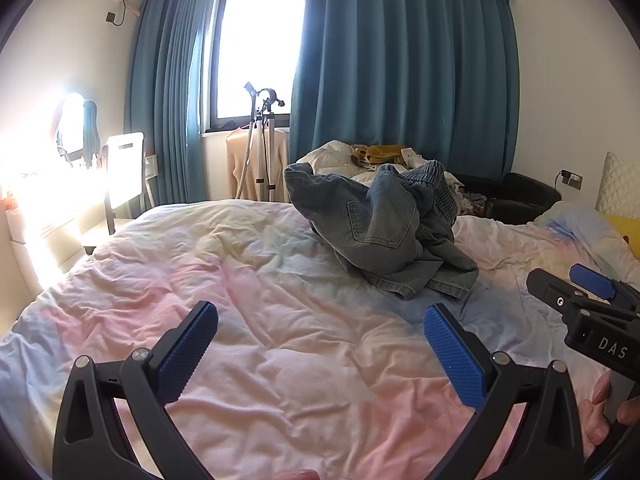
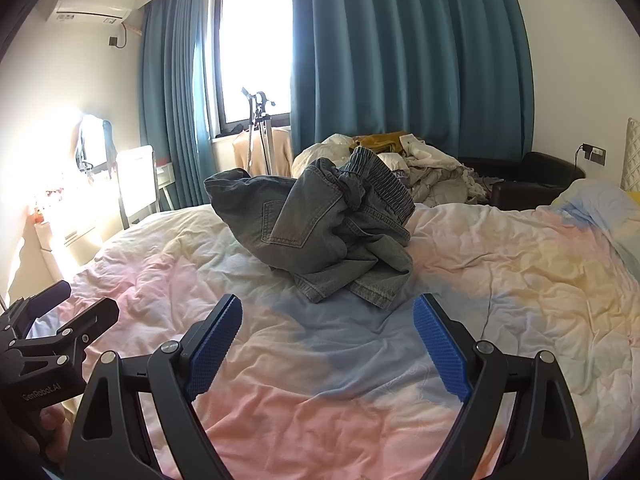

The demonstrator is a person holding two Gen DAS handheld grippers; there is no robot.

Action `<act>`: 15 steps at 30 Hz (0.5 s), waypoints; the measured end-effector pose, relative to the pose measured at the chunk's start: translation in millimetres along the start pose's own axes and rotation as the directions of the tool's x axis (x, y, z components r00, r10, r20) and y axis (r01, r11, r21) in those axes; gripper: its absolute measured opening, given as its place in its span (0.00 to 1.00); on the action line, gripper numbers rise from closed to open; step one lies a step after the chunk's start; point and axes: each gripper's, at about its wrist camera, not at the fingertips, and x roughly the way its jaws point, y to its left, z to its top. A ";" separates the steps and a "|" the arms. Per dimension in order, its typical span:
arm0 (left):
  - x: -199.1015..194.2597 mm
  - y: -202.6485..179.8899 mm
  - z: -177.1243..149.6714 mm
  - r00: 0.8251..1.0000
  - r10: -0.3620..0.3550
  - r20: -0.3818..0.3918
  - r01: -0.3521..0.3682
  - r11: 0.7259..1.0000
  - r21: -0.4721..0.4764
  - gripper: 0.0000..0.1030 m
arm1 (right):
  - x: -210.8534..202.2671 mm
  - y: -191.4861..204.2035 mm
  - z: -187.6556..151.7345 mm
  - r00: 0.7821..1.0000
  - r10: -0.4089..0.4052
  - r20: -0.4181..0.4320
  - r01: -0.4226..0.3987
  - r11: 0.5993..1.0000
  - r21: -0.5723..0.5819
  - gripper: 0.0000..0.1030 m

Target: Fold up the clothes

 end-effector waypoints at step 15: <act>-0.2 0.7 -0.7 1.000 -0.005 0.000 0.005 1.000 0.002 1.00 | 0.0 0.4 1.2 1.000 -0.006 -0.006 0.006 1.000 0.002 0.86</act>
